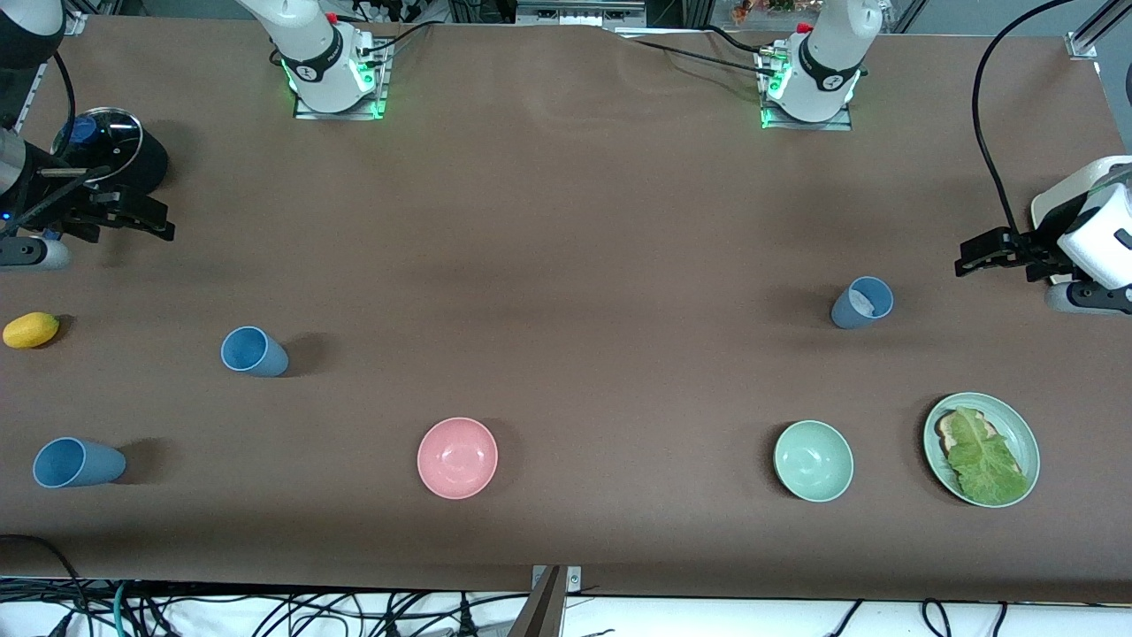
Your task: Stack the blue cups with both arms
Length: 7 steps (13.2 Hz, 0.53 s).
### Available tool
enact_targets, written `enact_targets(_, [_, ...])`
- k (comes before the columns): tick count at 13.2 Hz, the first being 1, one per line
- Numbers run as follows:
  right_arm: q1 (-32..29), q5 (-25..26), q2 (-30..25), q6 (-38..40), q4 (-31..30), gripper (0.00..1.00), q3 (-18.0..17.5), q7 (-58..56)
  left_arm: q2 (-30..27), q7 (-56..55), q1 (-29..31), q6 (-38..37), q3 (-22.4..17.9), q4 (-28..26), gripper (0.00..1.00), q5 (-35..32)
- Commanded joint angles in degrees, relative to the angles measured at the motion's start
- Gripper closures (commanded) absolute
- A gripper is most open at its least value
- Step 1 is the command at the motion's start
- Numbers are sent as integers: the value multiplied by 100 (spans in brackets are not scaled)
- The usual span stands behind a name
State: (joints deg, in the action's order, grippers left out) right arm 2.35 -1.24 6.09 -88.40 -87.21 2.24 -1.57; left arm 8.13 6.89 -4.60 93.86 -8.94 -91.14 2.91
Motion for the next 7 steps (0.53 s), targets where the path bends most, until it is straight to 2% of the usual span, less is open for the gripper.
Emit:
enact_targets(1, [-24, 0, -46, -115, -67, 0, -22, 60, 31, 40, 12, -17, -3, 88, 0, -54])
enact_targets(7, [-24, -34, -47, -151, -51, 0, -22, 60, 31, 49, 20, -17, -12, 70, 0, -54])
